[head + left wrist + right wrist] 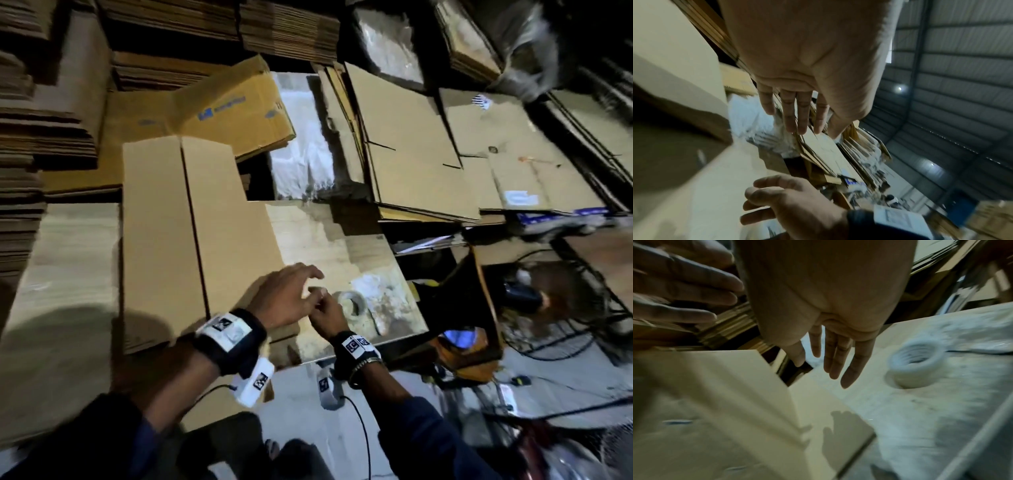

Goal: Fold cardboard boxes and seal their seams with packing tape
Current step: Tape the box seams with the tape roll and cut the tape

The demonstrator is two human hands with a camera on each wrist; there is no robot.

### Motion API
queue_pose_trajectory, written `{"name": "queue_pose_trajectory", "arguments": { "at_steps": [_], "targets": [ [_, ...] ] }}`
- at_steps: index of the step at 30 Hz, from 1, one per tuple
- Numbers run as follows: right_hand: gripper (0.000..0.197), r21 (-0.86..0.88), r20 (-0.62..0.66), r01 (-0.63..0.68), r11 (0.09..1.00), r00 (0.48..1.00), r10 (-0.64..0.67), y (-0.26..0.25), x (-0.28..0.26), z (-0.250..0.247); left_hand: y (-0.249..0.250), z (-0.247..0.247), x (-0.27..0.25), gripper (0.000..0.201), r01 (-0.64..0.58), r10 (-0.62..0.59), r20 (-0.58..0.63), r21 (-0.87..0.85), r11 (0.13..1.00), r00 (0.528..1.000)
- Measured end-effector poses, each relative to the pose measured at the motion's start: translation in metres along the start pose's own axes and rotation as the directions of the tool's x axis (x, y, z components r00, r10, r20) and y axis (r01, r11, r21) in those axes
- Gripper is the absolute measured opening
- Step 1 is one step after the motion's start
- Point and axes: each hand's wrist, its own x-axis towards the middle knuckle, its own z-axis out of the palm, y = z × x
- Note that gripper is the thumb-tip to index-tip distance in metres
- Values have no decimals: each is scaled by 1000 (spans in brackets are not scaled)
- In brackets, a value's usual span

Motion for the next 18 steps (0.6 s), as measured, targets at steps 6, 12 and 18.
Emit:
{"name": "queue_pose_trajectory", "arguments": {
  "at_steps": [6, 12, 18],
  "targets": [
    [63, -189, -65, -241, 952, 970, 233, 95, 23, -67, 32, 99, 35, 31, 40, -53, 272, 52, 998, 961],
    [49, -225, -89, -407, 885, 913, 397, 169, 58, -115, 21, 185, 76, 41, 133, -201, 413, 188, 973, 888],
    [89, -114, 59, -272, 955, 958, 280, 195, 84, -114, -3, 245, 111, 59, 78, -218, 363, 363, 929, 906]
  ]
}}
